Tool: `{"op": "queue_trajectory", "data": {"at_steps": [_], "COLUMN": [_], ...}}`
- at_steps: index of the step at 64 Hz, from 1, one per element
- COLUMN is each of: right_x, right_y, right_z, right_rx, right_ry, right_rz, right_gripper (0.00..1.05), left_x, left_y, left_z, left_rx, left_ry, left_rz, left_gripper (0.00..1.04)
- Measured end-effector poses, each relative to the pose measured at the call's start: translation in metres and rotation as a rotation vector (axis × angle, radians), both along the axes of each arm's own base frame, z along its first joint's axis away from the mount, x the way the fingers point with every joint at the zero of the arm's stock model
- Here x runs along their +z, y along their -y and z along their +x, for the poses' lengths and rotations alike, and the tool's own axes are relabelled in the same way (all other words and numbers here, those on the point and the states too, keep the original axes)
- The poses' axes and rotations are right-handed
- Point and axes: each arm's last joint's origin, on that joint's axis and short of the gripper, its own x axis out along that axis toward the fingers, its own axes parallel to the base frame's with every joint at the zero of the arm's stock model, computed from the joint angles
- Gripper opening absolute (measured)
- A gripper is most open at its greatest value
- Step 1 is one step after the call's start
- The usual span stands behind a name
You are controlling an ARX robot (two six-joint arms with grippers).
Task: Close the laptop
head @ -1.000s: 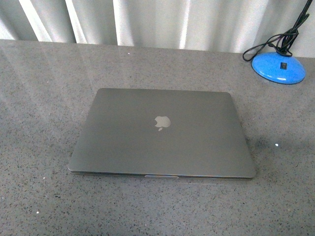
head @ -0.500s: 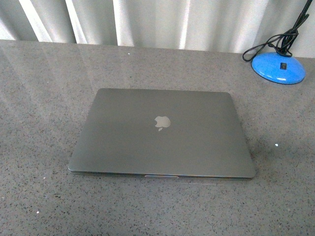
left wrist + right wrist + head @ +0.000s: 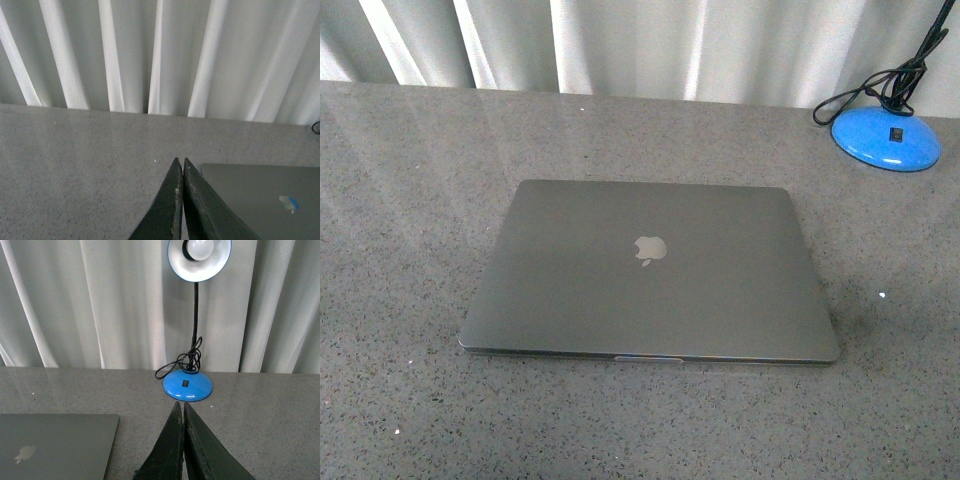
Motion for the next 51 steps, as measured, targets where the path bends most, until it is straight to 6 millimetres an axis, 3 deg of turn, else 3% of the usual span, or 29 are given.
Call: {"op": "queue_trajectory", "data": {"at_steps": [19, 25, 32, 44, 48, 51], "right_x": [-0.003, -0.003, -0.003, -0.003, -0.003, -0.003], "right_y": [0.0, 0.0, 0.0, 0.0, 0.0, 0.0], "right_z": [-0.011, -0.011, -0.011, -0.011, -0.011, -0.011], "right_rx": [0.0, 0.0, 0.0, 0.0, 0.0, 0.0], "right_ry": [-0.006, -0.006, -0.006, -0.006, -0.006, -0.006], "right_rz": [0.002, 0.003, 0.003, 0.003, 0.003, 0.004], "right_gripper": [0.01, 0.17, 0.47, 0.81, 0.93, 0.97], "left_x": [-0.003, -0.003, -0.003, -0.003, -0.003, -0.003], "left_y": [0.0, 0.0, 0.0, 0.0, 0.0, 0.0], "left_z": [-0.009, -0.01, -0.01, -0.01, -0.01, -0.01], "left_rx": [0.0, 0.0, 0.0, 0.0, 0.0, 0.0], "left_ry": [-0.007, -0.006, -0.006, -0.005, -0.005, -0.005], "left_rz": [0.0, 0.0, 0.0, 0.0, 0.0, 0.002], "left_gripper": [0.07, 0.25, 0.53, 0.89, 0.99, 0.98]}}
